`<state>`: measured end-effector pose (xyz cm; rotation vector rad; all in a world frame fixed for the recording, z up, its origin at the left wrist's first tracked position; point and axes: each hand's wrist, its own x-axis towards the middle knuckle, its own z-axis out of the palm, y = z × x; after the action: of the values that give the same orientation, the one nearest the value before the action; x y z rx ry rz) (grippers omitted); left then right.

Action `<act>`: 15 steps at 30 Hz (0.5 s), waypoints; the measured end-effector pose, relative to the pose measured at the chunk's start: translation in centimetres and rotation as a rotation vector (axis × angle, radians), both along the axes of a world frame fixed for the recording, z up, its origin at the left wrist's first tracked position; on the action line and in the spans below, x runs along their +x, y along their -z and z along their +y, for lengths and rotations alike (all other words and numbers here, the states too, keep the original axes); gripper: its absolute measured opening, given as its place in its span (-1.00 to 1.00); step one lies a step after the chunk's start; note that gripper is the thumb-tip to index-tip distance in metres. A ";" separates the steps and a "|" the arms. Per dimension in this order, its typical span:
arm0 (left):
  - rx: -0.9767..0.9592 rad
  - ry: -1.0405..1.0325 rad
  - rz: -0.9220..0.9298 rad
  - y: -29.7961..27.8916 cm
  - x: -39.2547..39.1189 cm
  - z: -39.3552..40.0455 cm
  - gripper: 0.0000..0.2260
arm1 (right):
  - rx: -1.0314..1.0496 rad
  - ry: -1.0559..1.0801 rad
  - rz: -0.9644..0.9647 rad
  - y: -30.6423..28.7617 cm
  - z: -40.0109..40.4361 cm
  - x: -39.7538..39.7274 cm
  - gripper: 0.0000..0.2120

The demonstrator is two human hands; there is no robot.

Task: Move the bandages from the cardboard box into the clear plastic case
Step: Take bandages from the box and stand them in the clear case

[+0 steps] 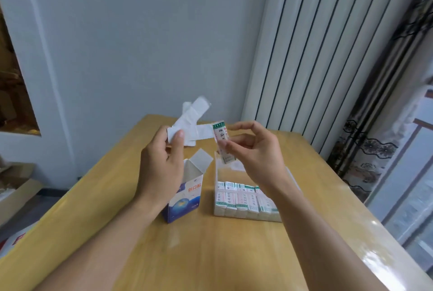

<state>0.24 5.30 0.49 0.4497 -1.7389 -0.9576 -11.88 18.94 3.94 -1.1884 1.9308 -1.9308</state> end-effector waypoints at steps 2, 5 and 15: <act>-0.051 0.066 -0.118 -0.4 -1.8 0.4 -0.70 | -0.070 0.079 0.085 -0.3 1.3 -1.2 -0.74; -0.119 0.226 -0.298 -0.6 -3.6 0.8 -0.67 | -0.051 0.196 0.275 -0.8 3.1 -3.3 -0.90; 0.088 0.498 -0.477 -0.7 -7.7 2.5 -0.82 | 0.421 0.114 0.327 -0.4 4.9 -7.6 -0.83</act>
<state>-7.48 7.75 1.17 0.3204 -2.3113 -1.3613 -19.51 23.87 4.35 -1.3460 2.4569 -1.3283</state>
